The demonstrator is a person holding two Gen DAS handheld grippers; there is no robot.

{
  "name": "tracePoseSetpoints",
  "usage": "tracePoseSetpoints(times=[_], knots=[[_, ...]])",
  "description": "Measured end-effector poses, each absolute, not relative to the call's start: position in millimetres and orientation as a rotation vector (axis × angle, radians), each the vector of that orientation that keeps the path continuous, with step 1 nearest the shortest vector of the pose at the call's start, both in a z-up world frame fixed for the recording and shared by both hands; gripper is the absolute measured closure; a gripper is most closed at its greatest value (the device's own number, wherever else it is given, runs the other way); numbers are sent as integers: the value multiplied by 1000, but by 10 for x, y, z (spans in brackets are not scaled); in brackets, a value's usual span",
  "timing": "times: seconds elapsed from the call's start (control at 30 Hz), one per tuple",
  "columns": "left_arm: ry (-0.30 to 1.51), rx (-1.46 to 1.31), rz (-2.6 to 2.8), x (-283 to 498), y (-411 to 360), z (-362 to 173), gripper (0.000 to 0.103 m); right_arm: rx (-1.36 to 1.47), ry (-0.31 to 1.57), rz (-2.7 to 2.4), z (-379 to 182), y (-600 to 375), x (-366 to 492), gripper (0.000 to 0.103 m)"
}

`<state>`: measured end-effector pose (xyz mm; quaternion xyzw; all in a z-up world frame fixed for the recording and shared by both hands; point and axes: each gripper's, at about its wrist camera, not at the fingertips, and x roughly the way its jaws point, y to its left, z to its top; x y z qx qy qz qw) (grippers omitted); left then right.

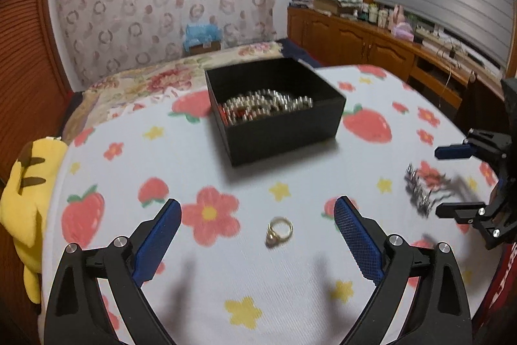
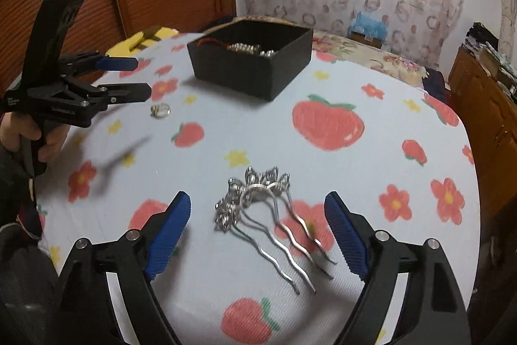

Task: Organize jewelry
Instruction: 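Reach the left tool to the pearl ring on the sheet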

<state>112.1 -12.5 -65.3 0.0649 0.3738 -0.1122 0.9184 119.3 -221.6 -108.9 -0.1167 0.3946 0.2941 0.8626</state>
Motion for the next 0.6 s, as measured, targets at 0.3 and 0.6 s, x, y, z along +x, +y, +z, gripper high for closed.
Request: tracePoseSetpoints(times=[0.3,0.6], knots=[[822,166,-227,1137,-169,-805,11,-295,868,592,-1183,-2126,1263,35],[841,167,-255,1147,-198,-836,12,-323,870,598,-1182,-2121,1268,45]])
